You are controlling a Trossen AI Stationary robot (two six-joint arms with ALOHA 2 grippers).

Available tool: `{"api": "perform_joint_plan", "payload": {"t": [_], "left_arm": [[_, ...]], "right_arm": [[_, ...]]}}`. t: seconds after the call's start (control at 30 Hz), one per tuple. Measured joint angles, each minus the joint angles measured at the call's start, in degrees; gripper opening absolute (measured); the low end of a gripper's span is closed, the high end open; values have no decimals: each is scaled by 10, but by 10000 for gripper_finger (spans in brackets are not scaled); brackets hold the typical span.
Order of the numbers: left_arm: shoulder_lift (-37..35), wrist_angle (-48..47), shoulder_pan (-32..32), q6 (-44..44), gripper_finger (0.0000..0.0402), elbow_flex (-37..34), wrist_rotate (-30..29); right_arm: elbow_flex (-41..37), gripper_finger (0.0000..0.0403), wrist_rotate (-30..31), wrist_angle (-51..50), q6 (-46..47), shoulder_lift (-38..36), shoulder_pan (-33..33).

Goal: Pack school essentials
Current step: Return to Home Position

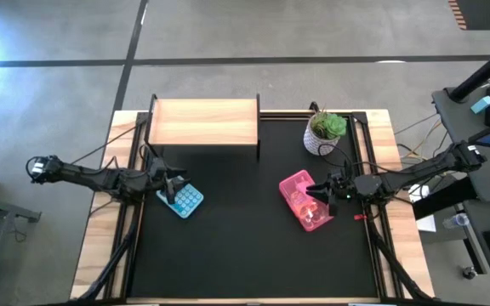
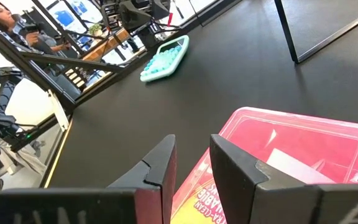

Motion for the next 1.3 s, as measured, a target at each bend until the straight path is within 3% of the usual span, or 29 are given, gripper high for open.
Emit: {"api": "perform_joint_plan", "payload": {"t": [1.3], "left_arm": [[26, 0, 0, 0, 212, 0, 0]], "right_arm": [[0, 98, 0, 0, 0, 0, 0]]}}
